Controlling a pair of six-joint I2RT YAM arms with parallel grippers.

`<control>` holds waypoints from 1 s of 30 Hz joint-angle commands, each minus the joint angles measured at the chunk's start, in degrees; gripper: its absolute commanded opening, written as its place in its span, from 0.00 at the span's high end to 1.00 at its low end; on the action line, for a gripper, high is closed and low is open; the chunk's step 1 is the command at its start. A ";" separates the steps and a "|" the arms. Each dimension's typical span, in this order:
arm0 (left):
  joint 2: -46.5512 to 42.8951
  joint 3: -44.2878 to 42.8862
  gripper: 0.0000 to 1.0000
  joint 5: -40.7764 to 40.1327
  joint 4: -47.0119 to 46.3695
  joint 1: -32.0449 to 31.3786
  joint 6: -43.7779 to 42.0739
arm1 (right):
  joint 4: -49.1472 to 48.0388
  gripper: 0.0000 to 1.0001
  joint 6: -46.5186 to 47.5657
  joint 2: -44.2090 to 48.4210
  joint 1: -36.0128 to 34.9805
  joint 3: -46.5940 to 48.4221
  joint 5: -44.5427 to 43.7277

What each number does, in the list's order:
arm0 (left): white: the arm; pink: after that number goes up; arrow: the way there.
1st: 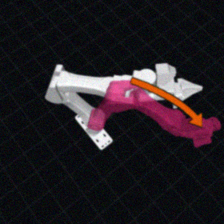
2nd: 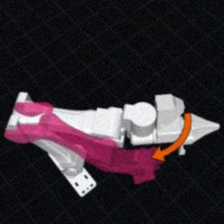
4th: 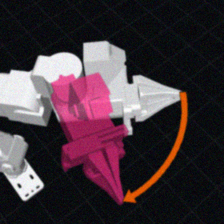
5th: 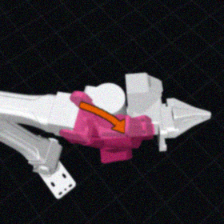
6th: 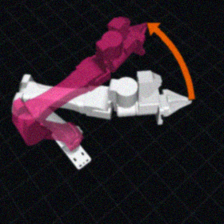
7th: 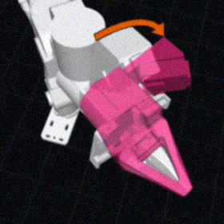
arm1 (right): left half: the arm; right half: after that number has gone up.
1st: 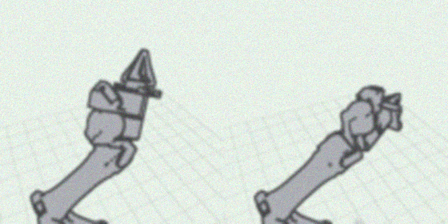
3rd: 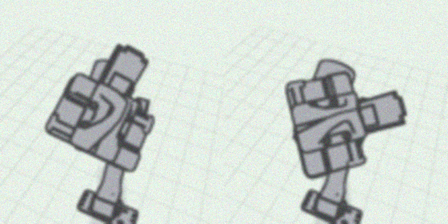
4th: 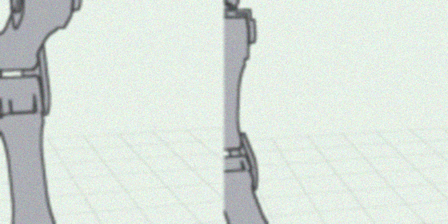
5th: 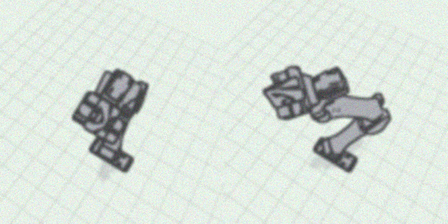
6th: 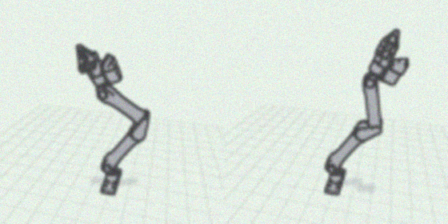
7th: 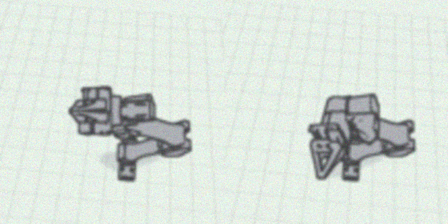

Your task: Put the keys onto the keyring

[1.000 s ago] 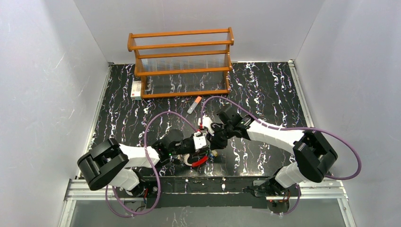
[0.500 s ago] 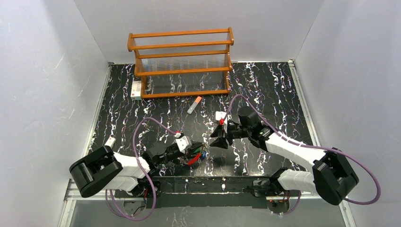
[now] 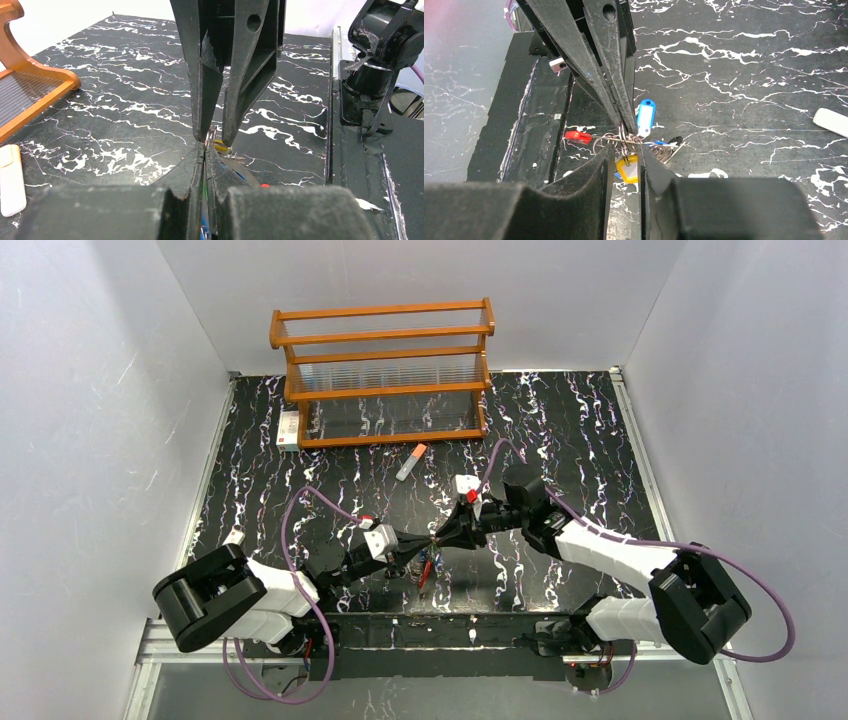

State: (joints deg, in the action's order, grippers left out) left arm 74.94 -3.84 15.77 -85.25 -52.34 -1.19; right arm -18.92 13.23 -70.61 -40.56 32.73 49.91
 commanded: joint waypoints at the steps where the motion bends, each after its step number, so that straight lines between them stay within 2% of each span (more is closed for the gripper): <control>1: -0.75 -0.12 1.00 0.38 -4.13 -0.22 0.22 | -2.69 0.71 -0.69 -1.41 0.14 2.26 1.68; 11: -0.32 0.38 1.00 0.43 -4.02 -0.22 -0.93 | -3.18 0.99 -1.48 -2.21 0.16 3.25 2.09; 15: -0.07 0.41 0.99 -1.41 -3.60 -0.27 -1.77 | -0.33 0.99 -0.08 -1.57 0.18 3.68 1.27; 19: -0.76 0.41 0.68 -3.07 -2.19 -0.22 -2.34 | 5.18 0.99 2.06 -1.60 0.13 5.20 -0.51; 21: -1.74 0.26 0.58 -4.21 -0.13 -0.22 -3.22 | 8.98 0.99 3.49 -1.97 0.17 6.41 -1.39; 25: -4.26 -0.35 0.48 -6.64 5.75 -0.24 -5.95 | 16.84 0.99 6.07 -3.13 0.13 8.48 -3.87; 30: -5.98 -1.10 0.44 -7.73 11.35 -0.22 -8.22 | 24.44 0.99 7.19 -4.47 0.14 9.28 -6.69</control>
State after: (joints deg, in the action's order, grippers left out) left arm 70.78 -3.70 10.44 -78.43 -52.36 -6.26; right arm -2.44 18.26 -73.95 -40.51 39.51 45.60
